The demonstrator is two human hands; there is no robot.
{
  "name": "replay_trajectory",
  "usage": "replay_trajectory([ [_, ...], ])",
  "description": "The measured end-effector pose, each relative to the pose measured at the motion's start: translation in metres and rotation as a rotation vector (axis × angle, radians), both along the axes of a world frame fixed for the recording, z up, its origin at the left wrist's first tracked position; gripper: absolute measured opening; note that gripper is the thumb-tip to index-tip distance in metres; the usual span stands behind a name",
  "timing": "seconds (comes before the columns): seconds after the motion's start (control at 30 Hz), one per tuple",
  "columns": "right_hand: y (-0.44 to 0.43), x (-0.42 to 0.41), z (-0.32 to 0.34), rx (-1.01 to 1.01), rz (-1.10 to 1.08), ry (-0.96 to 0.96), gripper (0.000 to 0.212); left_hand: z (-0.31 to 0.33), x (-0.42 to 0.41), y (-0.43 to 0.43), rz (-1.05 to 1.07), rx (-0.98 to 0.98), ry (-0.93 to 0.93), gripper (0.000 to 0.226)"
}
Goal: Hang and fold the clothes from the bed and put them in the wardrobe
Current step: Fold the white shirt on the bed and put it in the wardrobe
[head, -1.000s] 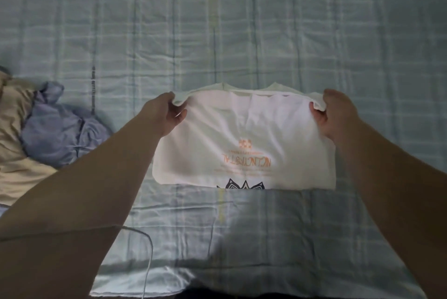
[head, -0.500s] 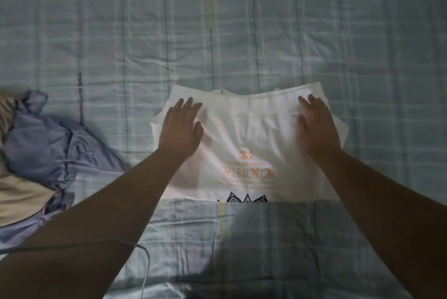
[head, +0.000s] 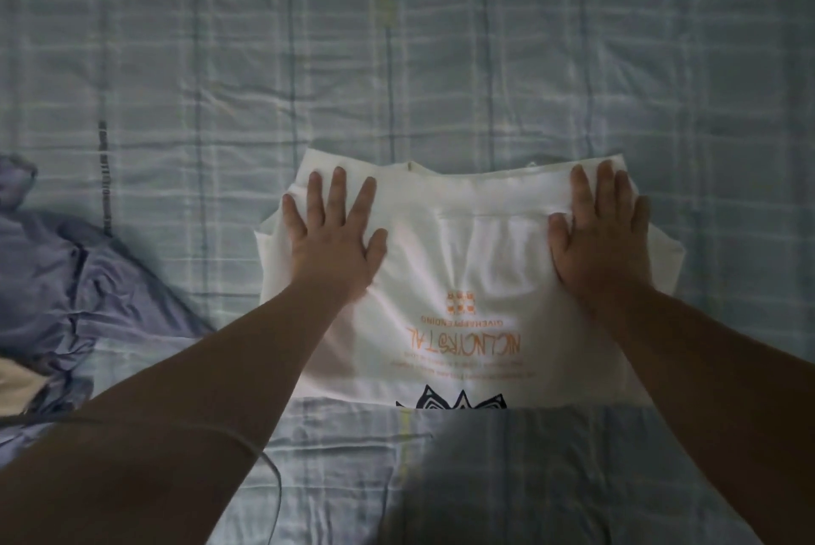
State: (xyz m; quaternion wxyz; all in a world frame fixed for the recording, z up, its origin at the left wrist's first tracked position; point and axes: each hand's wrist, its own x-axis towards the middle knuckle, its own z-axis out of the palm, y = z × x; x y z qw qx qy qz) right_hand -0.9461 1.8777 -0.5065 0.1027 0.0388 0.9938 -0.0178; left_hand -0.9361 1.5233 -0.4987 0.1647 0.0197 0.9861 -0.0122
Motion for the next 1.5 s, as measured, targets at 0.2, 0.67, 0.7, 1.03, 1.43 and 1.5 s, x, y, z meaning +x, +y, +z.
replay_trajectory([
  [0.2, 0.004, 0.002, 0.005, -0.034, -0.010, 0.048, 0.069, -0.001, 0.006, -0.006, 0.010, 0.076, 0.088, 0.067],
  [0.67, 0.006, 0.133, 0.058, -0.216, 0.138, 0.094, 0.063, 0.046, 0.123, -0.046, -0.022, 0.243, 0.121, 0.062],
  [0.7, 0.006, 0.145, 0.054, -0.198, 0.112, 0.060, 0.064, 0.042, 0.135, -0.048, 0.001, 0.229, 0.085, 0.063],
  [1.03, 0.023, 0.162, 0.025, -0.168, 0.036, 0.098, 0.063, 0.010, 0.155, -0.062, 0.047, 0.208, 0.094, 0.064],
  [1.43, 0.031, 0.162, 0.069, -0.563, -0.258, 0.222, 0.044, 0.072, 0.123, 0.006, -0.116, 0.386, 0.164, 0.048],
  [1.5, 0.036, 0.166, 0.076, -0.594, -0.410, 0.191, 0.043, 0.083, 0.107, 0.044, -0.169, 0.505, 0.129, 0.037],
])
